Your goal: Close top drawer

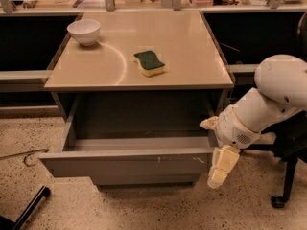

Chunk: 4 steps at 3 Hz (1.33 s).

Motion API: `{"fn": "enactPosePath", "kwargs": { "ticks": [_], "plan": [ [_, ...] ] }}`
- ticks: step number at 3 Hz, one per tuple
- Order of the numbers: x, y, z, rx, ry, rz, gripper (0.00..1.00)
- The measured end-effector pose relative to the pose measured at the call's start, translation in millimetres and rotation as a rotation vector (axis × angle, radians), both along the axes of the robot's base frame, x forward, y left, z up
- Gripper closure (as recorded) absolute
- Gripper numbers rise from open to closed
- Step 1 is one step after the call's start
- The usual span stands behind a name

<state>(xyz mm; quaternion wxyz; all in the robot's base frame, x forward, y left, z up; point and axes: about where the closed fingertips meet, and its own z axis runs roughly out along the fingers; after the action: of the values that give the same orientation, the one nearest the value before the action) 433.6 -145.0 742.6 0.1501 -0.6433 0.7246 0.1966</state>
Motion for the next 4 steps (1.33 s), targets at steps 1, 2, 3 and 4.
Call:
{"fn": "enactPosePath", "kwargs": {
  "ticks": [1, 2, 3, 4],
  "plan": [
    [-9.3, 15.2, -16.9, 0.001, 0.071, 0.064, 0.0],
    [-10.2, 15.5, -17.7, 0.003, 0.074, 0.065, 0.0],
    [-25.9, 16.0, -25.2, 0.027, 0.084, 0.049, 0.0],
    [-45.6, 21.9, -29.8, 0.049, 0.084, 0.046, 0.0]
  ]
}}
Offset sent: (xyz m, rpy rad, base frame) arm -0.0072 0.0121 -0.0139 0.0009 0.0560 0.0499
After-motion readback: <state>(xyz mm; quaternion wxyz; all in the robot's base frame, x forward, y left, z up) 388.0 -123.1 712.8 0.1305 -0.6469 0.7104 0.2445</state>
